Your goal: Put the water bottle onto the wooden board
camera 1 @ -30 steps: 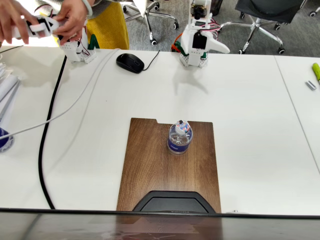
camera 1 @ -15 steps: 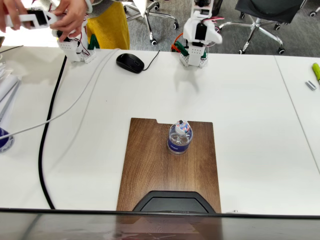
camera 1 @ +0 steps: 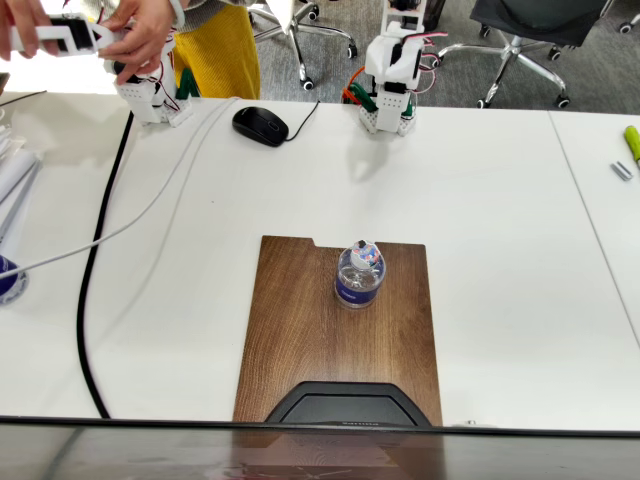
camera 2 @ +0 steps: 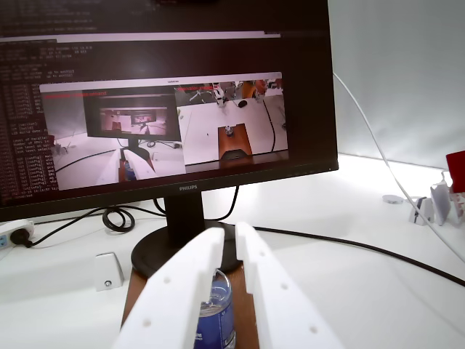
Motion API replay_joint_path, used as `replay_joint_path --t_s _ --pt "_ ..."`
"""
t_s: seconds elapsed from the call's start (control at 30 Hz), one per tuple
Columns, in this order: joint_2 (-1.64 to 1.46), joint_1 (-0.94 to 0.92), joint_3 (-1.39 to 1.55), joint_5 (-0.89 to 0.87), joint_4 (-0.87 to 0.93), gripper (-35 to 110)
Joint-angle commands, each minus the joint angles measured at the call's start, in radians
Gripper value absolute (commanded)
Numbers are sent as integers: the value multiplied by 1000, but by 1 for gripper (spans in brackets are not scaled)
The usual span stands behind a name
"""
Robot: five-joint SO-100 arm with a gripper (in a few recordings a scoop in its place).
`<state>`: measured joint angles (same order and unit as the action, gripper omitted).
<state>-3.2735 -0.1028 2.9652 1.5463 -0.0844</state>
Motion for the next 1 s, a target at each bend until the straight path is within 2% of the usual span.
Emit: replay_joint_path --t_s 0.0,0.43,0.6,0.8,0.97 --pt "-23 -21 -20 15 -31 0" --pt "-23 -44 23 15 -106 0" --pt "-23 -21 140 9 -431 0" --pt "-23 -14 140 -38 -577 0" --pt "-23 -8 140 -40 -773 0"
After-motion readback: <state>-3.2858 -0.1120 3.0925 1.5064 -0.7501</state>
